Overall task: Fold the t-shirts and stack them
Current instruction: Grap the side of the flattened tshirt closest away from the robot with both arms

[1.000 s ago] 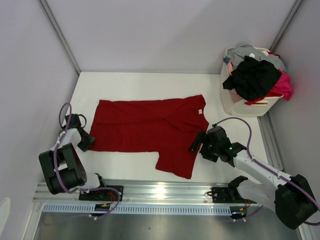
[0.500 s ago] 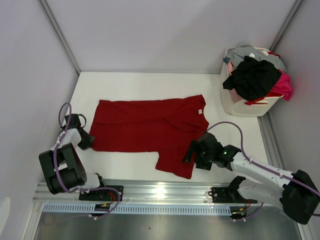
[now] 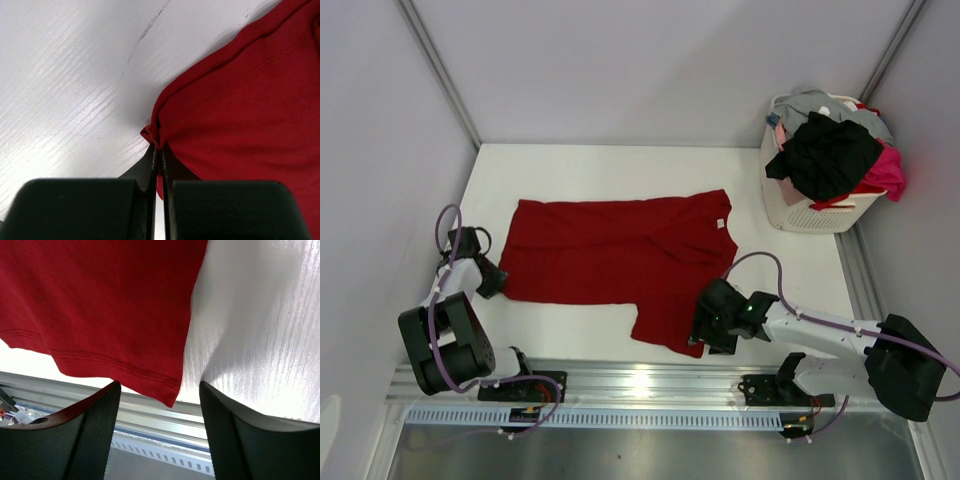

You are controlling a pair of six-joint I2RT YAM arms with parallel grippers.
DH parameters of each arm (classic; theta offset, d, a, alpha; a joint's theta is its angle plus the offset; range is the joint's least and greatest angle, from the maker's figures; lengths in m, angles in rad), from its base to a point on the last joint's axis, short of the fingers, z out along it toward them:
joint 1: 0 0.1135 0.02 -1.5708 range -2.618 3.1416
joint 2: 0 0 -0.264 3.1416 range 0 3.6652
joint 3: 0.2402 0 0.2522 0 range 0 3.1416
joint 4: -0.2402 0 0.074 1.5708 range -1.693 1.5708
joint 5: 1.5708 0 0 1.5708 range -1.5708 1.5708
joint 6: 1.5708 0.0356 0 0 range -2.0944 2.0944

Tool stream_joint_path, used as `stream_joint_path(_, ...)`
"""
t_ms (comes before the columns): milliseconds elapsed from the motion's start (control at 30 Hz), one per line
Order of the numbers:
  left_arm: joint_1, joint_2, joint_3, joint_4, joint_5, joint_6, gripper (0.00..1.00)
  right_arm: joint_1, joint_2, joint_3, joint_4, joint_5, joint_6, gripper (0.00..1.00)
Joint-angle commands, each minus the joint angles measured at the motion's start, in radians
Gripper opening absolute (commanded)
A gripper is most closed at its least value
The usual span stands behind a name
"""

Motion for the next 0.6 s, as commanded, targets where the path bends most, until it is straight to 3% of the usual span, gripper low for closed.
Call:
stream_joint_path(0, 0.010, -0.017, 0.021, 0.026, 0.017, 0.014, 0.01, 0.013, -0.008, -0.009, -0.020, 0.043, 0.043, 0.65)
stream_joint_path(333, 0.008, 0.002, 0.033, 0.033, 0.014, 0.022, 0.01, 0.015, 0.155, 0.025, -0.120, 0.103, 0.026, 0.43)
stream_joint_path(433, 0.010, -0.001, 0.035, 0.033, 0.006, 0.023, 0.01, 0.015, 0.172, 0.028, -0.111, 0.100, 0.017, 0.32)
stream_joint_path(533, 0.010, -0.007, 0.038, 0.029, 0.000, 0.025, 0.01, 0.015, 0.181, 0.037, -0.111, 0.094, 0.013, 0.16)
stream_joint_path(567, 0.010, -0.007, 0.036, 0.029, 0.000, 0.026, 0.01, 0.015, 0.179, 0.040, -0.115, 0.095, 0.014, 0.01)
